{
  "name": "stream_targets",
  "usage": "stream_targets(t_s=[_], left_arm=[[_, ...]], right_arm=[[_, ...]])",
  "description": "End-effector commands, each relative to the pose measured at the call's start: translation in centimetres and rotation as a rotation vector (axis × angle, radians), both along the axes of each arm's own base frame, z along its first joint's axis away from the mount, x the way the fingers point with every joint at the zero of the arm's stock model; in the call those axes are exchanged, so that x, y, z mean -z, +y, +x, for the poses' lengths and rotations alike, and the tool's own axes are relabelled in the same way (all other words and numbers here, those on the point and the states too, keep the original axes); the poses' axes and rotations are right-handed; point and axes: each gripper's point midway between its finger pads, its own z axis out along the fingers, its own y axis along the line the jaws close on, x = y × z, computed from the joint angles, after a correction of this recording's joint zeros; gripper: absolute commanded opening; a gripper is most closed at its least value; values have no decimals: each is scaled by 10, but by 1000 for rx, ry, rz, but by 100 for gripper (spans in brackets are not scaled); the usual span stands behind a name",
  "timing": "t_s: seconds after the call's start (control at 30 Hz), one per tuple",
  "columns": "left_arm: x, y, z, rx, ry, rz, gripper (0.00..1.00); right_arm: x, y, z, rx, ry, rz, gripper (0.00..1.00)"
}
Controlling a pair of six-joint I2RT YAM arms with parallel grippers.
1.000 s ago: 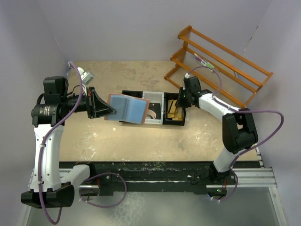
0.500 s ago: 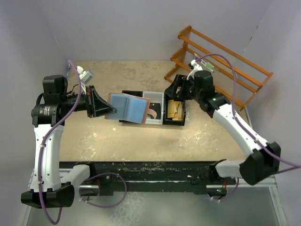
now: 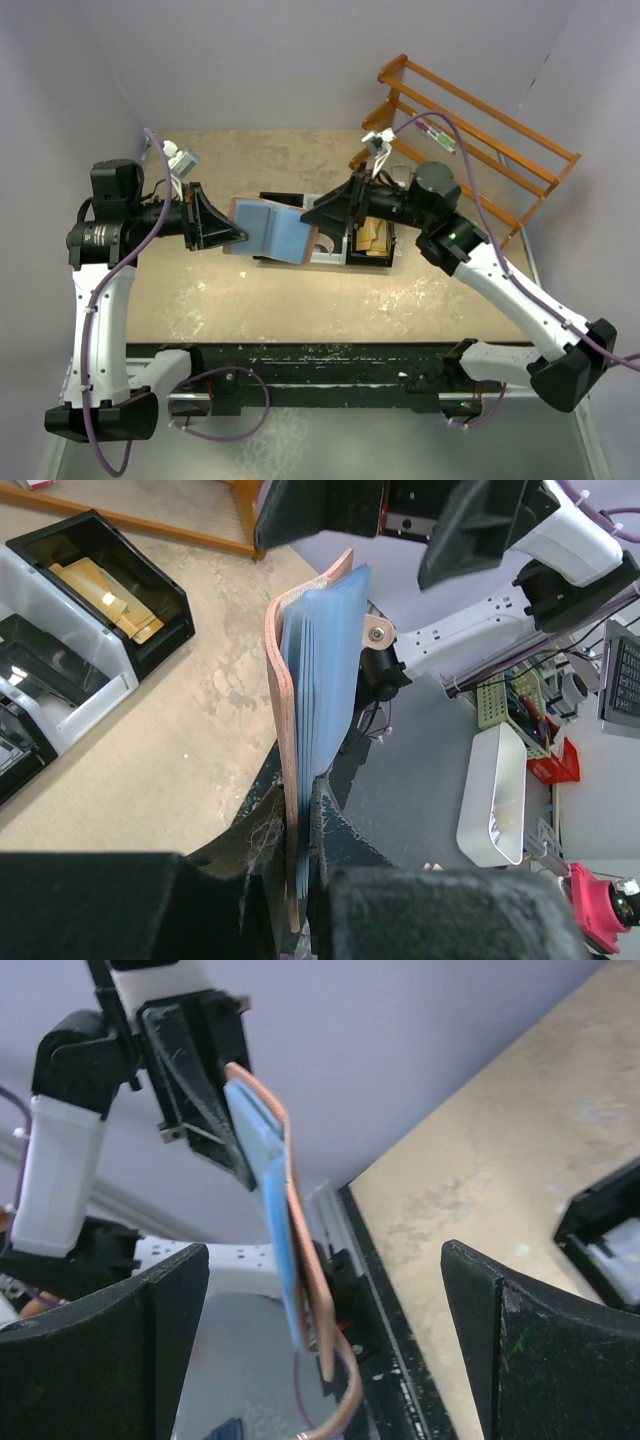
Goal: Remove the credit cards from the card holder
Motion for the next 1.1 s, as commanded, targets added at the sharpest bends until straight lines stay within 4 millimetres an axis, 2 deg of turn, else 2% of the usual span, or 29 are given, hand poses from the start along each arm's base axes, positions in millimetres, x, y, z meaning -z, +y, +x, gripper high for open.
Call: stream_targets(t_s=[0.0, 0.1, 0.2, 0.33, 0.47, 0.53, 0.6, 0.77, 0.8, 0.83, 0.9, 0.97, 1.07], left_arm=[[-21, -4, -11, 51, -87, -28, 0], [-22, -4, -12, 53, -90, -29, 0], [-22, -3, -12, 52, -92, -28, 0], [-21, -3, -10, 47, -89, -25, 0], [-20, -3, -7, 44, -88, -23, 0], [-21, -3, -7, 47, -87, -27, 0], [-22, -3, -8, 50, -88, -31, 0], [-24, -4, -10, 59, -92, -39, 0], [-25, -4, -10, 63, -93, -41, 7], [-25, -5, -11, 68, -91, -45, 20], [-27, -5, -13, 83, -92, -55, 36], [-29, -6, -19, 108, -98, -69, 43], [-32, -7, -25, 131, -113, -83, 48]], right_arm=[[-41, 24, -32, -143, -100, 84, 100], [-38, 35, -35, -159, -97, 68, 99], [-34, 42, -36, -164, -90, 64, 91], [-24, 52, -37, -158, -77, 33, 74], [-4, 69, -29, -123, -35, -62, 50], [-3, 71, -28, -114, -33, -70, 35], [-7, 69, -27, -98, -42, -58, 24], [-15, 62, -28, -75, -69, -41, 6], [-15, 62, -29, -74, -73, -41, 3], [-16, 60, -29, -69, -77, -41, 1], [-15, 57, -28, -52, -84, -44, 0], [-15, 53, -28, -37, -87, -43, 0], [-15, 50, -30, -30, -89, -43, 0]])
